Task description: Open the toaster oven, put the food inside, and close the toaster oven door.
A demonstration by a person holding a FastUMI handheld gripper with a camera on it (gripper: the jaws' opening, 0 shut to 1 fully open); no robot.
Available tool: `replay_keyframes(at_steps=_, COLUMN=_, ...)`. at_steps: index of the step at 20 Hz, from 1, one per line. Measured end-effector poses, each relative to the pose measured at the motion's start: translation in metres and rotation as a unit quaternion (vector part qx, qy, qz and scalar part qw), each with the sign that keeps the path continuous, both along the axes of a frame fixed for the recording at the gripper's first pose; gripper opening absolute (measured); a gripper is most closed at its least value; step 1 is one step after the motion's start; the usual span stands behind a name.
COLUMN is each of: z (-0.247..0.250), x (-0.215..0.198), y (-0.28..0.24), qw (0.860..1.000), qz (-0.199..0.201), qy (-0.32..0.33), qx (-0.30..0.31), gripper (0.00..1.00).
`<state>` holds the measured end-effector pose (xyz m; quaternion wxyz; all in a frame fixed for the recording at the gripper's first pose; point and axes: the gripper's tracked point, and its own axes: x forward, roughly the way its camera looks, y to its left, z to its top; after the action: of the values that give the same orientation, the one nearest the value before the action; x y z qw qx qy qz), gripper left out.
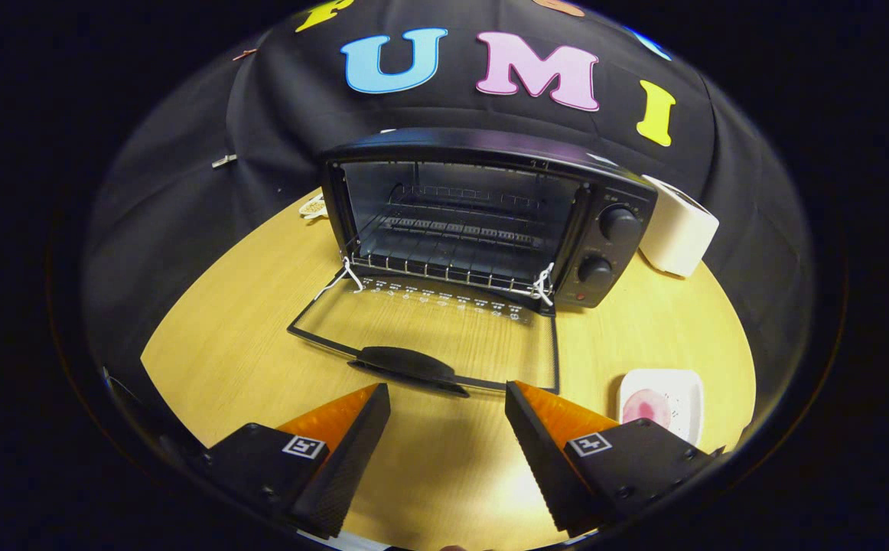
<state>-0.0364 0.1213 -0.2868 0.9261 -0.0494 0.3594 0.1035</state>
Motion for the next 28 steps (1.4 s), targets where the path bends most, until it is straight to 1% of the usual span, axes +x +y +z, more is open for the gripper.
replay_keyframes(at_steps=4, z=0.028, x=-0.003, y=-0.049, qw=0.999, qz=-0.018, qy=0.002, qx=0.026, gripper=0.99)
replay_keyframes(at_steps=6, z=0.038, x=-0.001, y=-0.083, qw=0.999, qz=-0.024, qy=0.006, qx=0.022, gripper=0.99)
replay_keyframes(at_steps=10, z=0.051, x=0.001, y=-0.156, qw=0.998, qz=-0.058, qy=0.014, qx=0.026, gripper=0.99)
replay_keyframes(at_steps=14, z=0.046, x=-0.005, y=-0.22, qw=0.996, qz=-0.081, qy=0.034, qx=0.022, gripper=0.98)
replay_keyframes(at_steps=18, z=0.024, x=-0.007, y=-0.268, qw=0.992, qz=-0.102, qy=0.069, qx=0.025, gripper=0.99)
replay_keyframes(at_steps=20, z=0.009, x=-0.007, y=-0.287, qw=0.991, qz=-0.103, qy=0.088, qx=0.02, gripper=1.0)
replay_keyframes(at_steps=23, z=-0.014, x=-0.009, y=-0.302, qw=0.988, qz=-0.092, qy=0.12, qx=0.016, gripper=0.99)
replay_keyframes(at_steps=25, z=-0.029, x=-0.01, y=-0.306, qw=0.987, qz=-0.082, qy=0.138, qx=0.016, gripper=0.99)
replay_keyframes(at_steps=28, z=-0.047, x=-0.012, y=-0.308, qw=0.984, qz=-0.065, qy=0.165, qx=0.021, gripper=0.96)
